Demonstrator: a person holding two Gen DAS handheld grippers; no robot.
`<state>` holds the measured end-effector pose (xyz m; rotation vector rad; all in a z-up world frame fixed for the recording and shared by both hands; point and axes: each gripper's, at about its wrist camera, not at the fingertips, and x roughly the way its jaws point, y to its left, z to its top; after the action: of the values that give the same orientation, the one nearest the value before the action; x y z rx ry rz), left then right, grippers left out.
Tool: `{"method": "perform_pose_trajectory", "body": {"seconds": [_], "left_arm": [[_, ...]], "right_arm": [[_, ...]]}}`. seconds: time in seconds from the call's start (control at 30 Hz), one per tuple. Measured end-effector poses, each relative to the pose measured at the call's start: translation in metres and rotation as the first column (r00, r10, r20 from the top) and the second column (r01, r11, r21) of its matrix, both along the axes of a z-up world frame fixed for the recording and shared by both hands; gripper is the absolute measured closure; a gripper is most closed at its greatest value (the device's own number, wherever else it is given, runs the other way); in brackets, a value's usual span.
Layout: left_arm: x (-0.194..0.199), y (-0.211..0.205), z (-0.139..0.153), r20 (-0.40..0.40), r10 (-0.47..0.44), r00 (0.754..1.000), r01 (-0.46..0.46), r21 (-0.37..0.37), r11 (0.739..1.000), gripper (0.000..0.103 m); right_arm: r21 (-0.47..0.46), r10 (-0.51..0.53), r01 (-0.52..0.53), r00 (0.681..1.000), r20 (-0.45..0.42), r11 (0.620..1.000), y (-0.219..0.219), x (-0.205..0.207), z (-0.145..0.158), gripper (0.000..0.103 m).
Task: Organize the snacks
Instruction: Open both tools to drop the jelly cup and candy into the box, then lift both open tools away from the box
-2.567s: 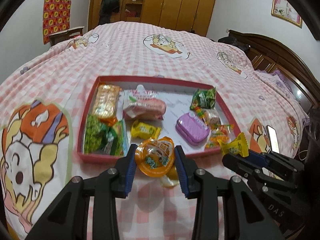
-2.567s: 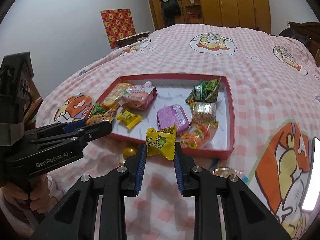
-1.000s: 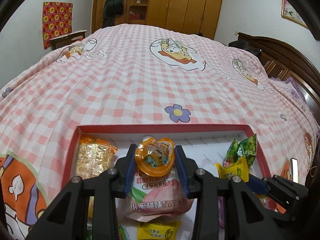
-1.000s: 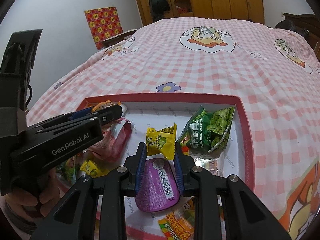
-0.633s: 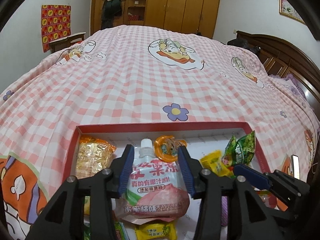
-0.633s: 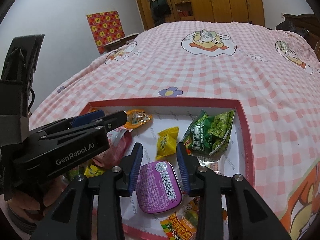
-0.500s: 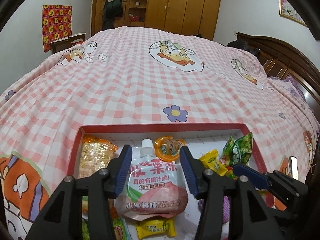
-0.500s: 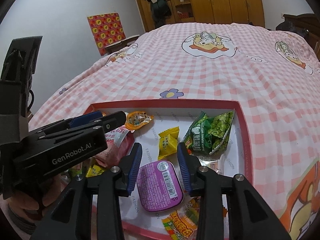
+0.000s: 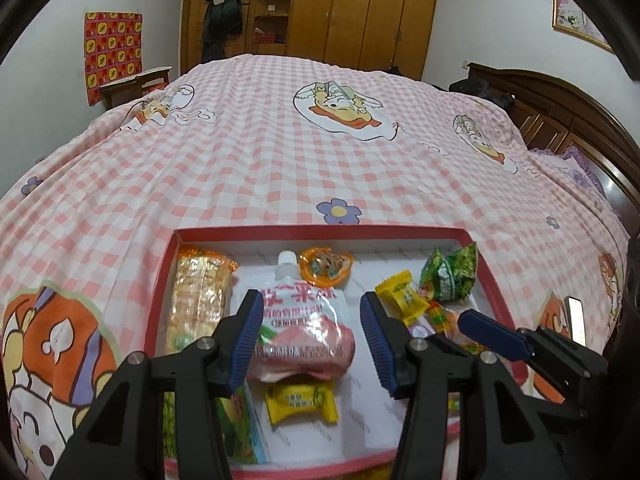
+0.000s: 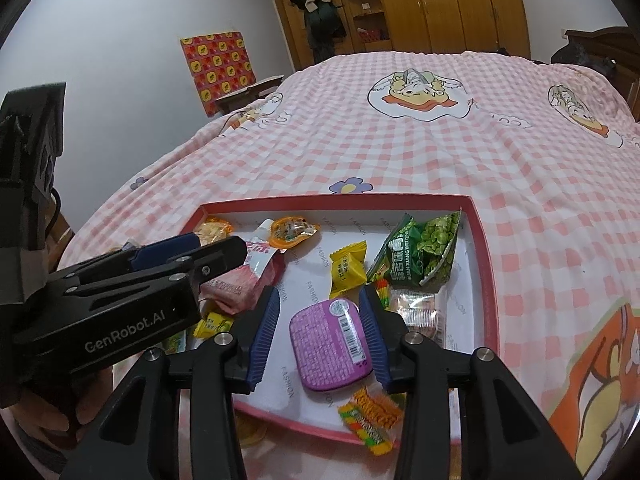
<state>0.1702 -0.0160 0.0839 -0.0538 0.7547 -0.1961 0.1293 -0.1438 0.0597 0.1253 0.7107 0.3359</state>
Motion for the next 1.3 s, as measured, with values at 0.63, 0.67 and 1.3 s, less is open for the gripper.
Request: {"method": "perform_pose_trajectory", "body": {"seconds": [0.63, 0.67, 1.3], "left_arm": [[-0.049, 0.012, 0.002, -0.018, 0.03, 0.999, -0.031, -0.021, 0.999, 0.05], [-0.051, 0.013, 0.003, -0.019, 0.031, 0.999, -0.032, -0.021, 0.999, 0.05], [-0.094, 0.007, -0.009, -0.066, 0.013, 0.998, -0.015, -0.025, 1.0, 0.049]], "right_arm": [[0.025, 0.026, -0.026, 1.0, -0.001, 0.999, -0.006, -0.038, 0.003, 0.06], [0.025, 0.024, -0.024, 1.0, -0.002, 0.999, -0.006, -0.04, 0.003, 0.06], [-0.007, 0.012, -0.012, 1.0, -0.021, 1.0, -0.043, -0.079, -0.01, 0.058]]}}
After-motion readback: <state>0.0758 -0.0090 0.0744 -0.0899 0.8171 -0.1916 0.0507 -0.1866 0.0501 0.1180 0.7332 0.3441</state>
